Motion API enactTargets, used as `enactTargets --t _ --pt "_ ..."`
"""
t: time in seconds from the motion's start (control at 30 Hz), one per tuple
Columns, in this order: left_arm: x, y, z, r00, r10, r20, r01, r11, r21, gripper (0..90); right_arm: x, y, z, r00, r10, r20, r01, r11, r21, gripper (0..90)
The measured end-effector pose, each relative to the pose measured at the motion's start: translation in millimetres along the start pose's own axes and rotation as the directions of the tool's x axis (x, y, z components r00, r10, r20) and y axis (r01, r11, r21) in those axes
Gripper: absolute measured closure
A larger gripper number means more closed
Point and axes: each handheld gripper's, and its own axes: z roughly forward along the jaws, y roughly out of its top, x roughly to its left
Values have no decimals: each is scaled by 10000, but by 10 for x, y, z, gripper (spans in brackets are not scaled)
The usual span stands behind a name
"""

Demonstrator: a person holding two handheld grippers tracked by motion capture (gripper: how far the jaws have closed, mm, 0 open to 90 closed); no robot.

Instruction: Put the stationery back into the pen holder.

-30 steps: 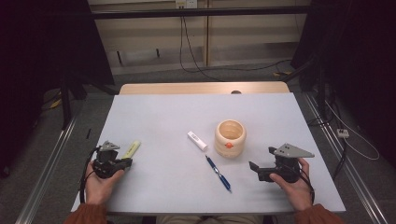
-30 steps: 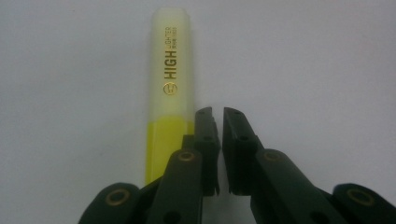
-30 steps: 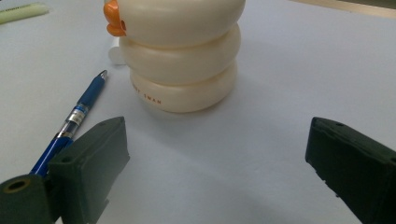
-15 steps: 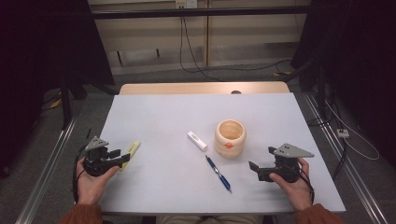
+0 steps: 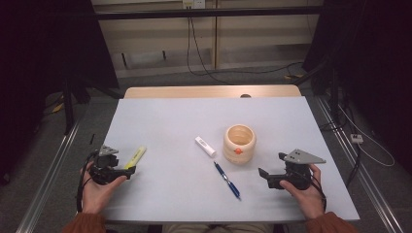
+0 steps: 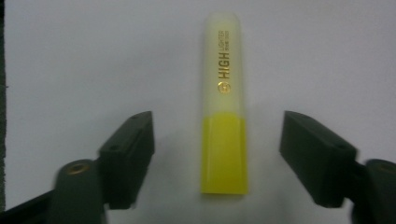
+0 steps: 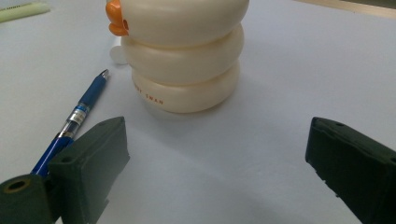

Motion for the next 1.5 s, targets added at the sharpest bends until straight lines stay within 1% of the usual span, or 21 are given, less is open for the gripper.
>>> enactTargets --t 0.17,0.2,0.23,0.33,0.43,0.47,0.5,0.53,0.57,0.63,0.77,0.93,1.0,1.07,1.1,1.13,1.2,1.27,1.33,1.4,1.5 --pt "7 -7 23 9997 163 -188 -156 9991 385 480 -6 -2 -2 10000 8 0 -8 10000 -9 51" --pt "4 -14 39 9997 190 -160 -182 9986 488 497 -6 -2 -2 10000 9 1 -9 10000 -8 52" --pt "2 -21 45 9998 176 -112 -171 9991 400 513 -5 -2 -2 10000 8 1 -8 10000 -9 52" --pt "13 -9 45 9999 124 2 -124 9986 517 539 -2 -1 1 10000 13 0 -13 10000 4 51" --pt "14 9 50 9999 120 23 -121 9979 632 545 1 -1 1 10000 -7 -11 7 10000 17 51" --pt "5 15 49 9998 185 100 -191 9975 675 563 3 -1 1 10000 5 -13 -5 10000 10 51" --pt "-4 20 50 9995 243 184 -255 9972 703 613 2 -1 1 10000 23 -9 -23 10000 16 51" --pt "-5 31 48 9994 229 274 -250 9965 800 654 0 -1 3 10000 21 -7 -21 10000 8 52" --pt "-5 39 53 9995 140 289 -163 9963 842 668 0 -1 4 10000 16 -5 -16 10000 14 52" --pt "13 53 55 9994 22 359 -55 9956 931 671 2 -1 4 10000 -25 -18 25 10000 18 51" --pt "12 56 50 9993 104 347 -136 9956 925 673 1 -2 3 10000 -15 -22 15 10000 8 52" --pt "41 51 35 9987 10 512 -54 9962 873 675 -7 -3 1 10000 -6 -8 6 10000 3 52" --pt "28 48 12 9976 209 665 -265 9960 855 674 -6 -2 5 10000 5 -5 -5 10000 5 51" --pt "-17 51 -23 9976 426 541 -472 9952 857 675 -3 -1 8 10000 -2 -19 2 10000 17 52" --pt "-39 57 -40 9971 484 591 -529 9955 780 675 0 0 10 10000 -14 -22 14 10000 15 51" --pt "-59 66 -58 9962 502 711 -552 9960 704 675 4 0 12 10000 -10 -24 10 10000 15 51" --pt "-103 91 -96 9940 730 816 -773 9957 513 675 13 1 16 10000 -17 -40 17 10000 28 51" --pt "-143 114 -129 9896 887 1128 -930 9951 334 675 16 2 18 10000 -14 -64 14 10000 20 51" --pt "-195 129 -153 9855 908 1432 -944 9954 182 675 15 1 15 9999 8 -108 -7 10000 44 57" --pt "-245 145 -169 9779 1052 1804 -1076 9942 36 675 16 1 16 9999 9 -159 -8 10000 52 58" --pt "-336 169 -190 9699 1257 2087 -1264 9919 -100 675 21 2 14 9998 -37 -181 37 10000 21 55"
